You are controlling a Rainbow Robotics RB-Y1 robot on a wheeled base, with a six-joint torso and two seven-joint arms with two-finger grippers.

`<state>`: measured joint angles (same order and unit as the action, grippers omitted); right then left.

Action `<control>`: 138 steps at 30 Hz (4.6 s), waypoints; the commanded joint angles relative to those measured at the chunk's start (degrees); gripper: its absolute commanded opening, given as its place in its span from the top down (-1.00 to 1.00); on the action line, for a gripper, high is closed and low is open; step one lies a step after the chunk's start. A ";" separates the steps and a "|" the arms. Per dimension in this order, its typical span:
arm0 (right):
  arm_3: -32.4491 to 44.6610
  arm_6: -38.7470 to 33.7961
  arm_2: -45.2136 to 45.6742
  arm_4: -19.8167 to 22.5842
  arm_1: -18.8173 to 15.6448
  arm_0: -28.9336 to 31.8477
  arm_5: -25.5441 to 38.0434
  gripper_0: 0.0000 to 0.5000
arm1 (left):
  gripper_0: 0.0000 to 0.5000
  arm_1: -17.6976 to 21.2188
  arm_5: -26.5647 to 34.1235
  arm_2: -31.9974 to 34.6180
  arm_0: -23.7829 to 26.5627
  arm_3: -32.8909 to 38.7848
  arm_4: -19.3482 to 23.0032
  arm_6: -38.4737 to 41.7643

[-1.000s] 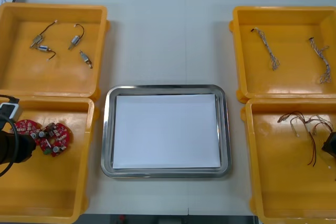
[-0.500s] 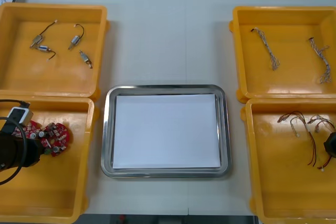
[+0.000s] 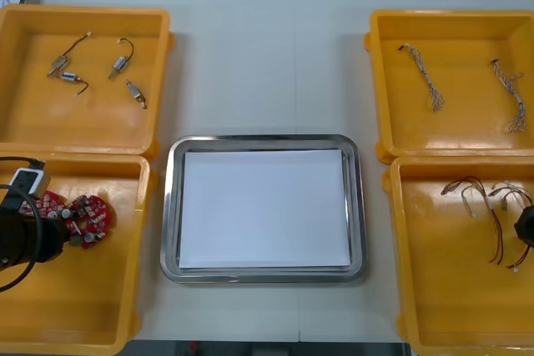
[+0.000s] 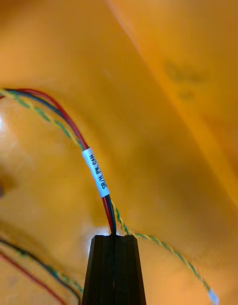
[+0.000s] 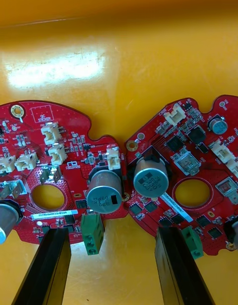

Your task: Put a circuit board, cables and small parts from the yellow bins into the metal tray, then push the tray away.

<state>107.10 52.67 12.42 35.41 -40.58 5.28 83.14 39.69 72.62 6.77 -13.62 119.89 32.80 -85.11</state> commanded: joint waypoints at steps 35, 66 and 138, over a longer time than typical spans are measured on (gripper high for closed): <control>22.81 -1.78 7.62 8.18 2.88 -1.42 22.07 1.00 | 1.00 -1.37 -0.46 3.34 -2.90 0.43 2.89 -6.03; 28.08 -1.17 5.07 4.40 10.53 2.45 25.14 1.00 | 1.00 0.30 33.20 14.41 14.24 14.76 12.12 0.03; 11.73 -24.54 0.50 -2.89 8.42 0.43 9.67 -1.00 | 1.00 -1.54 20.98 -44.83 35.68 12.82 -2.12 34.40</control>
<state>118.13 29.36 14.41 33.58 -30.60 3.42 94.23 36.60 95.28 -36.10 19.81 133.78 31.69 -55.67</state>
